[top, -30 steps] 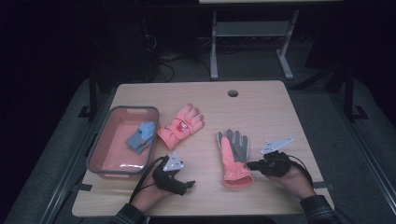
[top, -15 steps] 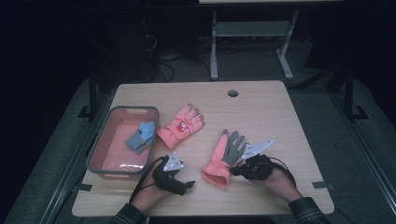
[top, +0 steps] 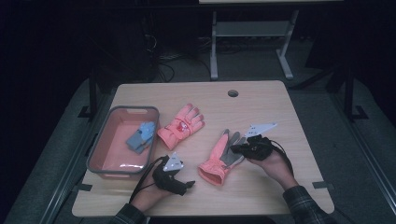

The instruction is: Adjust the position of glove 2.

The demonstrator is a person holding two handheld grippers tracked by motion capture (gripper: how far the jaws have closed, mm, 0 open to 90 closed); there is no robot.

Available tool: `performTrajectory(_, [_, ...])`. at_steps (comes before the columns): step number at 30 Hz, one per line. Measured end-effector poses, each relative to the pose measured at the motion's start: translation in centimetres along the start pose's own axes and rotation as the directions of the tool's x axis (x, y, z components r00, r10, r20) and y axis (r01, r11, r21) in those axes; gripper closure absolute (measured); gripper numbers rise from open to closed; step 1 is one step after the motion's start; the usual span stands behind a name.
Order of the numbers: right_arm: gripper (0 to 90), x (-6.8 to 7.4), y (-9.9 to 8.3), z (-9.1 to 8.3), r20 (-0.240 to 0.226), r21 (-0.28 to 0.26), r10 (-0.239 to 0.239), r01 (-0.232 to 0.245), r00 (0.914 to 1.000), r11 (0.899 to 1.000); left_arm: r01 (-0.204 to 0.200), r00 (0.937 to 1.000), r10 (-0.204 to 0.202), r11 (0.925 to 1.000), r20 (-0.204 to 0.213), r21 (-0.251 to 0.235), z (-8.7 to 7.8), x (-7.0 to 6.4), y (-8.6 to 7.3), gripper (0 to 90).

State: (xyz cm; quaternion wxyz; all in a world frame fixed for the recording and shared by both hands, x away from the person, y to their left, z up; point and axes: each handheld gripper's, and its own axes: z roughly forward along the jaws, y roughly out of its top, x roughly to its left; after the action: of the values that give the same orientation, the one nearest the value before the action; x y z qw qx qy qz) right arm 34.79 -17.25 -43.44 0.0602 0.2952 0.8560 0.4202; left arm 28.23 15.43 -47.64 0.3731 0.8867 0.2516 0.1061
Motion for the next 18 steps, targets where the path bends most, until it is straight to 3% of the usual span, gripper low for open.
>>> performTrajectory(4, [90.0, -0.3, -0.4, 1.4, 0.005, 0.053, 0.002, -0.002, 1.0, 0.999, 0.0, 1.0, 0.0, 1.0, 0.0, 0.0, 0.0, 0.0, 0.0, 12.6])
performTrajectory(9, [90.0, 0.4, -1.1, 2.1, -0.012, 0.091, -0.036, 0.037, 0.9993, 0.995, 0.006, 1.0, -0.006, 1.0, 0.0, -0.005, 0.0, 0.0, 0.0, 12.6])
performTrajectory(18, [90.0, 2.5, -2.1, 1.3, -0.003, 0.109, -0.009, 0.009, 1.0, 0.994, 0.006, 1.0, -0.006, 1.0, 0.0, -0.005, 0.0, 0.0, 0.0, 12.6])
